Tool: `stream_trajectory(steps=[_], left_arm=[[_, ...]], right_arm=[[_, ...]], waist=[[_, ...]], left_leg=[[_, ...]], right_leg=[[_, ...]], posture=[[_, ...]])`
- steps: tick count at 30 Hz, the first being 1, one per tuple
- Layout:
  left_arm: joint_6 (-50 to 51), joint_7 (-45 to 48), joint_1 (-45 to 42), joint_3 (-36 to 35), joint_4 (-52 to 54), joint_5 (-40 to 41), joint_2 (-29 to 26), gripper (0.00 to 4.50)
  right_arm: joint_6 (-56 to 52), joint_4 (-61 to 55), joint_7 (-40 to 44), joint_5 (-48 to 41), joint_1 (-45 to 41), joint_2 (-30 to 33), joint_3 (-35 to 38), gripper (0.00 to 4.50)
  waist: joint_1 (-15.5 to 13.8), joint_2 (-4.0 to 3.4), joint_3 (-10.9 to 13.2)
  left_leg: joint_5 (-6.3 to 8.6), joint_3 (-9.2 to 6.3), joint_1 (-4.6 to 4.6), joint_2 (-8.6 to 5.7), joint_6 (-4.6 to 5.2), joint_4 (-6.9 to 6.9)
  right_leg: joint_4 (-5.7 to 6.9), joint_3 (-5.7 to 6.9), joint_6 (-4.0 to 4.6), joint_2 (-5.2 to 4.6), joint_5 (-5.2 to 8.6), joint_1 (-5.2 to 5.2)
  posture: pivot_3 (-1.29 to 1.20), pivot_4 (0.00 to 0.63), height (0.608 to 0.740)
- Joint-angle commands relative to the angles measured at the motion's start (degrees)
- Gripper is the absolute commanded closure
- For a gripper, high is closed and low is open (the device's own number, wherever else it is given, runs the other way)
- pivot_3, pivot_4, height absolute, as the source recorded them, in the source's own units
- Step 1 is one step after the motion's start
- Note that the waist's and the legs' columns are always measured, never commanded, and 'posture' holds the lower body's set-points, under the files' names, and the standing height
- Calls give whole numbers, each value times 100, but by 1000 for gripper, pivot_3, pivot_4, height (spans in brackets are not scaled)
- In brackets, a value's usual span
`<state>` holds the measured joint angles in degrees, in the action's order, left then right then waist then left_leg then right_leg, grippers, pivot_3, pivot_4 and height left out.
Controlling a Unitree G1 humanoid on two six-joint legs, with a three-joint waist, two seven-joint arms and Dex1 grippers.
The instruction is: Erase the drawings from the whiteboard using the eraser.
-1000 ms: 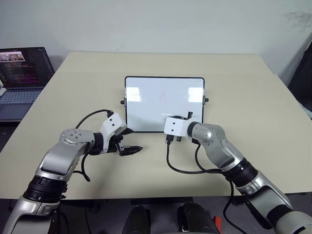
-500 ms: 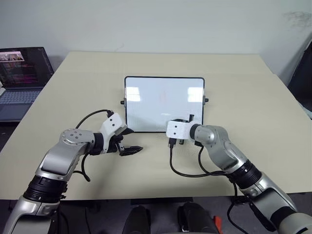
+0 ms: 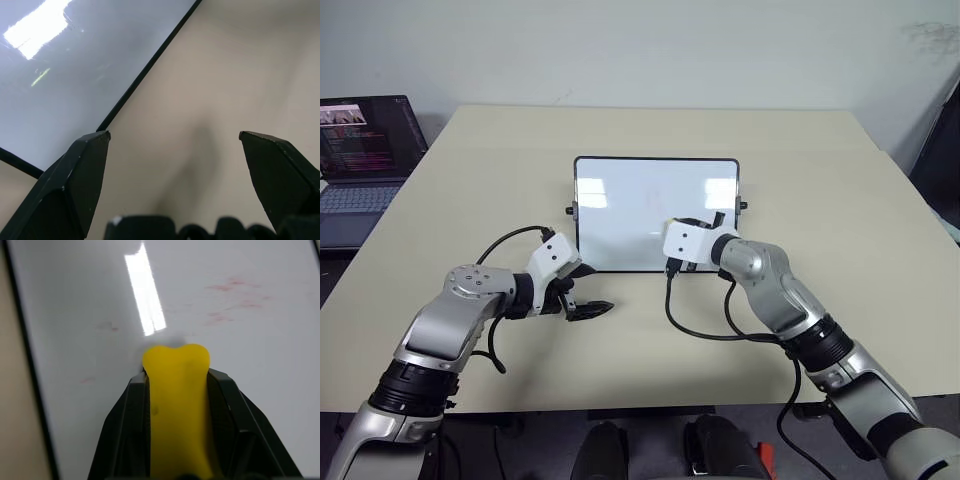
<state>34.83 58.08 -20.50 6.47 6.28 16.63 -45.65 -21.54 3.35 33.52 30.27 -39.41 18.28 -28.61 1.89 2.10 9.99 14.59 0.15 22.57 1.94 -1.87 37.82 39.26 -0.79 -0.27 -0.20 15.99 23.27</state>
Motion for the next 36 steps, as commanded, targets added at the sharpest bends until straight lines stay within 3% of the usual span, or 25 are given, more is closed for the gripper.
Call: stream_trajectory(steps=[1, 10, 13, 18, 26, 31, 36], left_arm=[[6, -11, -4, -94, 218, 48, -17, 0], [6, -19, -23, -82, 207, 43, 0, 0], [10, -20, -14, -87, 226, 51, -2, 0], [20, -34, -10, -93, 239, 53, 2, 0], [33, -46, -21, -106, 238, 62, 22, 0], [54, -94, -60, -259, 226, 126, 38, 0], [139, -176, -249, -462, 221, 330, 147, 0]], right_arm=[[22, 346, -335, 66, -236, -121, 174, 3306], [596, 1016, -1158, -51, -975, -500, 484, 3306], [550, 1089, -933, -183, -984, -577, 458, 3306], [53, 701, 231, -340, -580, -457, 76, 3306], [213, 730, -370, -413, -818, -637, 511, 3306], [-294, 35, -215, -1144, -657, -934, 1124, 3306], [-1223, -1199, 208, -1743, -239, -839, 1446, 3306]], waist=[[13, 0, 0], [-3, -4, 3], [-5, -4, 3], [-7, -4, 2], [-6, -5, 4], [-9, -6, 4], [-23, -7, 5]], left_leg=[[0, 1, -2, 0, 0, 1], [-1, 5, 24, 24, -1, 1], [1, 7, 36, 29, -3, 0], [14, 10, 35, 34, -3, -6], [12, 9, 29, 38, -3, 1], [13, 10, 35, 41, -4, -1], [19, 8, 41, 45, -10, -9]], right_leg=[[1, 0, -3, 2, 0, 0], [1, -2, 21, 6, -16, 25], [-17, 1, 22, 9, -18, 28], [-25, 1, 20, 9, -16, 27], [-17, 2, 20, 16, -17, 26], [-18, 1, 20, 18, -17, 28], [-26, 4, 21, 18, -13, 32]], posture=[[0, 150, 740], [0, 150, 740], [0, 150, 740], [0, 150, 740], [0, 150, 740], [0, 150, 740], [0, 150, 740]])
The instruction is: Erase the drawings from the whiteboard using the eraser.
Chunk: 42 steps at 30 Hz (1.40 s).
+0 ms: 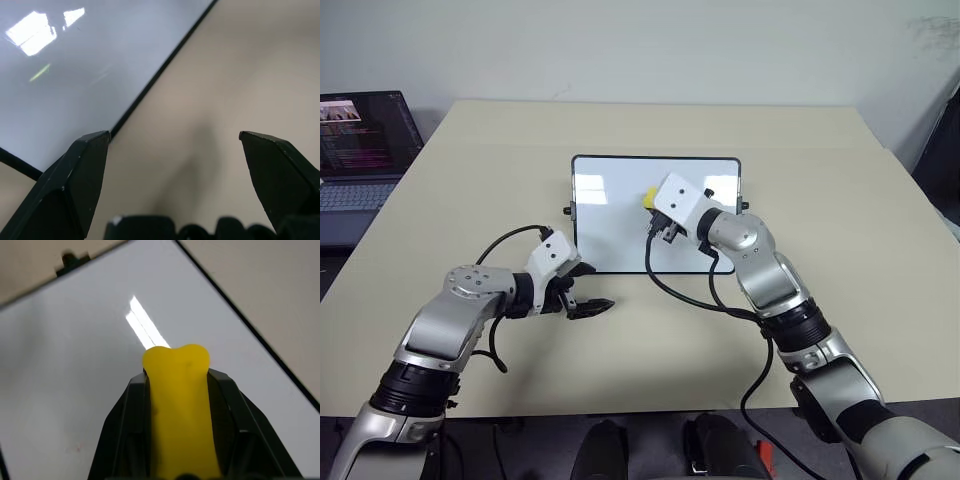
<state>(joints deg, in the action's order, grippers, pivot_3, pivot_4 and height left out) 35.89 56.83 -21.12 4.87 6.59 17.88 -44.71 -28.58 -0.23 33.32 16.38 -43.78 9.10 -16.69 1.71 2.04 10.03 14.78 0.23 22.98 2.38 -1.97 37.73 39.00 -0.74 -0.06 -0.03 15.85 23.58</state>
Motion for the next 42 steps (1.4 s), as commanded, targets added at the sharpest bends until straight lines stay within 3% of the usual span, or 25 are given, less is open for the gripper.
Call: stream_trajectory(steps=[1, 9, 15, 18, 25, 32, 39, 42], left_arm=[[66, -61, -249, -346, 198, 268, 86, 0], [-37, 71, -906, -311, 189, 539, 422, 0], [-559, 574, -1262, 306, 44, 365, 736, 0], [-1283, 778, -1579, 869, -360, -98, 1042, 0], [-2459, 1044, -2215, 1520, -1310, -684, 1864, 0], [-2840, 1052, -2409, 1566, -1861, -822, 2427, 0], [-2905, 1040, -2481, 1485, -2069, -901, 2560, 0], [-2916, 1021, -2482, 1484, -2081, -913, 2575, 0]], right_arm=[[-756, -1151, 297, -476, 310, 108, 316, 3306], [-2743, -3757, 294, -1106, 1760, 568, 864, 3306], [-3538, -4876, -219, -1154, 3252, 770, 1604, 3306], [-3403, -4615, -548, -1165, 3662, 690, 1973, 3306], [-3030, -3545, -1131, -1473, 3384, 340, 2715, 3306], [-2530, -2587, -1507, -1794, 2961, 272, 3115, 3306], [-2202, -2044, -1641, -2022, 2712, 402, 3091, 3306], [-2151, -1905, -1671, -2139, 2683, 462, 3104, 2292]], waist=[[-19, 0, 0], [-36, 0, 0], [-13, 0, 0], [-20, 0, 0], [7, 0, 0], [11, -1, 0], [6, -2, 0], [6, -2, 0]], left_leg=[[1, 0, 1, 0, -1, 0], [2, -6, 2, -4, -1, 5], [1, -3, -3, -5, -3, 5], [1, 1, -5, -7, -3, 6], [0, 4, -11, -45, 0, 11], [1, 4, -6, -51, 2, 10], [1, -2, -5, -54, 3, 9], [1, 1, -5, -55, 2, 9]], right_leg=[[-1, 0, -1, 0, 1, 0], [0, 7, -3, 0, 3, -5], [1, 1, -12, 9, 9, -6], [2, -2, -18, 23, 12, -8], [6, -18, -30, 37, 17, -9], [2, -24, -14, 37, 8, -8], [3, -20, -15, 36, 9, -8], [3, -22, -14, 34, 8, -8]], posture=[[0, 150, 740], [0, 150, 740], [0, 150, 740], [0, 150, 740], [0, 150, 740], [0, 150, 740], [0, 150, 740], [0, 150, 740]])
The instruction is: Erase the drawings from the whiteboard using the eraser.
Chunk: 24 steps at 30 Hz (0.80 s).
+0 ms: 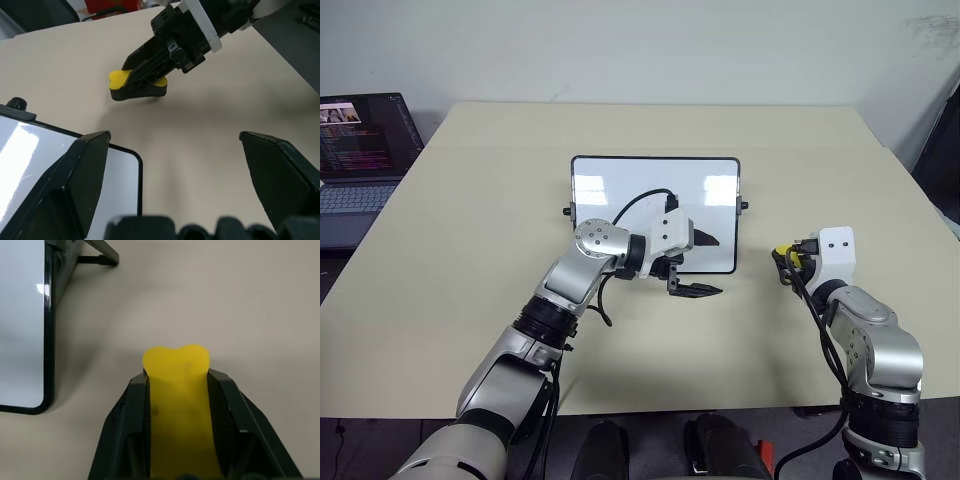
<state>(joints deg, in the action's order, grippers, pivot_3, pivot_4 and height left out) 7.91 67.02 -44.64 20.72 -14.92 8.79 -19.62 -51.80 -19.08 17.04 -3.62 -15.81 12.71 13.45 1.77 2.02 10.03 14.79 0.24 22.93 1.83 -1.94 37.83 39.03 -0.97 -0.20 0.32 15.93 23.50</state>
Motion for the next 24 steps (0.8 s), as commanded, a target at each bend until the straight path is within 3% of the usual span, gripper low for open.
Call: stream_trajectory(steps=[1, 6, 11, 16, 20, 24], left_arm=[[-117, -11, -122, -102, 76, -7, 71, 0], [104, -89, -35, -205, 195, 114, 94, 0], [600, -200, 208, -590, 520, 337, -131, 0], [1694, -655, 1125, -1511, 1461, 904, -776, 0], [2416, -1755, 2293, -2723, 2480, 1431, -787, 0], [2254, -2641, 3547, -3318, 3330, 1458, -422, 0]], right_arm=[[189, 21, -41, -168, -121, 124, 91, 1962], [421, 104, -74, -435, -203, 89, 205, 135], [542, -706, 38, -696, -33, 171, 27, 58], [604, -2157, -155, -770, 852, -14, -294, 58], [1670, -2710, -575, -479, 2116, -508, -504, 58], [3176, -2252, -675, -297, 3132, -910, -712, 58]], waist=[[0, 0, 0], [-1, 0, 0], [6, -5, 3], [18, -9, 1], [-8, -10, 0], [-18, -8, -5]], left_leg=[[0, -1, 0, 0, 0, 0], [0, -2, 0, 0, 0, 0], [0, -2, 0, 1, 0, 0], [1, -13, -2, 20, 0, -12], [6, -6, 0, 73, -10, -10], [11, 5, -6, 66, -20, 2]], right_leg=[[0, 1, 0, 0, 0, 0], [1, 2, 0, 0, 0, 0], [1, 1, 0, 0, 0, 0], [2, 8, -3, 5, 2, 2], [-2, 12, -5, -3, 5, 1], [-2, 9, -29, -27, 18, -7]], posture=[[0, 150, 740], [0, 150, 740], [0, 150, 740], [0, 150, 740], [0, 150, 740], [0, 150, 740]])
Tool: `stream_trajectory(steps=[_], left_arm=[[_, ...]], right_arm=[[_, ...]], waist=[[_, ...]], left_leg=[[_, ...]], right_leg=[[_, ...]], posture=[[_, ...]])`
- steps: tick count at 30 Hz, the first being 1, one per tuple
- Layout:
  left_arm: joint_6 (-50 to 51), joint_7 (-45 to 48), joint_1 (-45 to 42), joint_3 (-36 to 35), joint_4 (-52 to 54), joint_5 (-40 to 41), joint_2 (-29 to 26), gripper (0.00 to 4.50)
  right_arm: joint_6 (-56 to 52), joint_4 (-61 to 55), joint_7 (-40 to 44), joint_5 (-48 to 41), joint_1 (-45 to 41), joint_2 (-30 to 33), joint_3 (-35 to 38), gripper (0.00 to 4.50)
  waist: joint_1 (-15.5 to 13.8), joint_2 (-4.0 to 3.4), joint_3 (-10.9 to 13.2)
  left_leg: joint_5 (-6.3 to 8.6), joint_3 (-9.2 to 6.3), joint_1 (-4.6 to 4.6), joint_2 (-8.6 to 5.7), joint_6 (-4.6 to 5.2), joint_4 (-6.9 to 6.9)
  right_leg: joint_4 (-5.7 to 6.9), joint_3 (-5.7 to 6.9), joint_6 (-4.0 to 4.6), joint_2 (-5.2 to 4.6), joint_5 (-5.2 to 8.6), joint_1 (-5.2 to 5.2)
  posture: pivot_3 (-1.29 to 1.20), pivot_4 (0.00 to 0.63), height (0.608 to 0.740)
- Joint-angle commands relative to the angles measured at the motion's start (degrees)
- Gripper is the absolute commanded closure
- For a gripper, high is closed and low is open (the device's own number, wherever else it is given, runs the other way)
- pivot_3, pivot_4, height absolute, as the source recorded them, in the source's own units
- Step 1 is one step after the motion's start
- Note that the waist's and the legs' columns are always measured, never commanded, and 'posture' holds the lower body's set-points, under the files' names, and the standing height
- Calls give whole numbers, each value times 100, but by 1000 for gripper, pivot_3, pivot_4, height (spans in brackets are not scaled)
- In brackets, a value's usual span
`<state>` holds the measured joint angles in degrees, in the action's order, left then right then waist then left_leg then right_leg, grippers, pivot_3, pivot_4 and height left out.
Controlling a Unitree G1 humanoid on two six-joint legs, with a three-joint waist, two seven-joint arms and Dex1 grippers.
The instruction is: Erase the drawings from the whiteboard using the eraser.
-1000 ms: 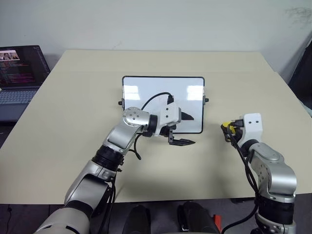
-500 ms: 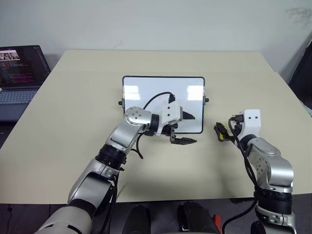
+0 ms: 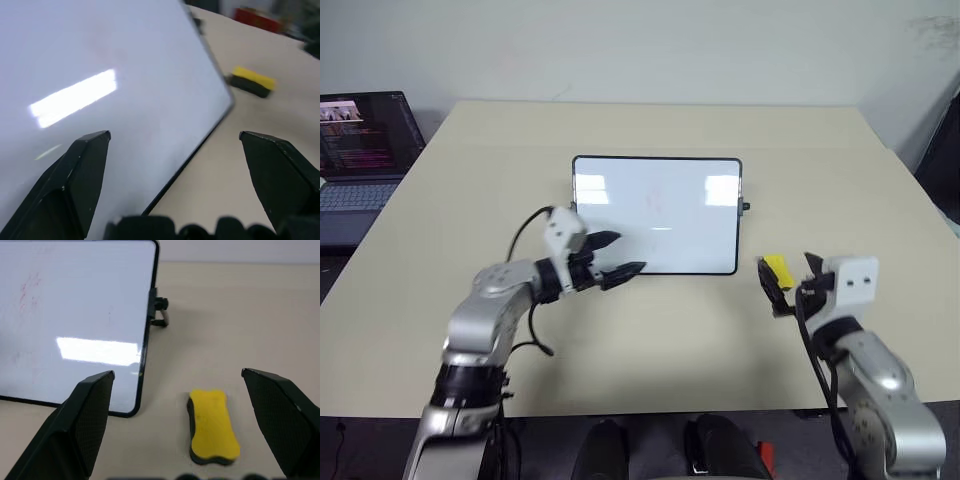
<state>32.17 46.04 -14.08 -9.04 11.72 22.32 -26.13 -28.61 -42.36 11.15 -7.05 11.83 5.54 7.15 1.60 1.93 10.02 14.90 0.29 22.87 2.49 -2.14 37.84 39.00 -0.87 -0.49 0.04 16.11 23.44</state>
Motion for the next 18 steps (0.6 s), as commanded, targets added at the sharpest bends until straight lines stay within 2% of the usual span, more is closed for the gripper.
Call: stream_trajectory(steps=[1, 5, 9, 15, 18], left_arm=[[-359, -725, 783, -405, 776, 3, 324, 0], [-879, -1569, 1465, -461, 1035, -379, 789, 0], [-1106, -2227, 1775, -514, 1159, -493, 1175, 0], [-1200, -2575, 1881, -556, 966, -522, 1239, 0], [-1127, -2774, 1706, -598, 878, -487, 1256, 0]], right_arm=[[1022, 178, 35, -236, 567, -346, -52, 58], [1818, 932, 289, -679, 866, -503, 340, 58], [2252, 1452, 474, -917, 751, -312, 630, 58], [2303, 1220, 325, -855, 830, -160, 530, 58], [1984, 1022, 291, -741, 897, 7, 354, 58]], waist=[[-2, 4, -6], [-18, 8, -8], [-17, 7, -9], [-12, 4, -11], [-12, 4, -11]], left_leg=[[0, 5, -8, -2, 0, 1], [0, 8, -31, -2, 0, 2], [-8, 12, -43, 0, 10, 4], [-8, 15, -42, 7, 11, -2], [-6, 13, -37, 9, 9, -7]], right_leg=[[-1, -4, -1, -4, 0, -8], [0, -5, 1, -8, -1, -27], [4, -7, 10, -5, -12, -32], [4, -11, 18, 13, -9, -28], [2, -11, 22, 14, -5, -24]], posture=[[0, 150, 740], [0, 150, 740], [0, 150, 740], [0, 150, 740], [0, 150, 740]])
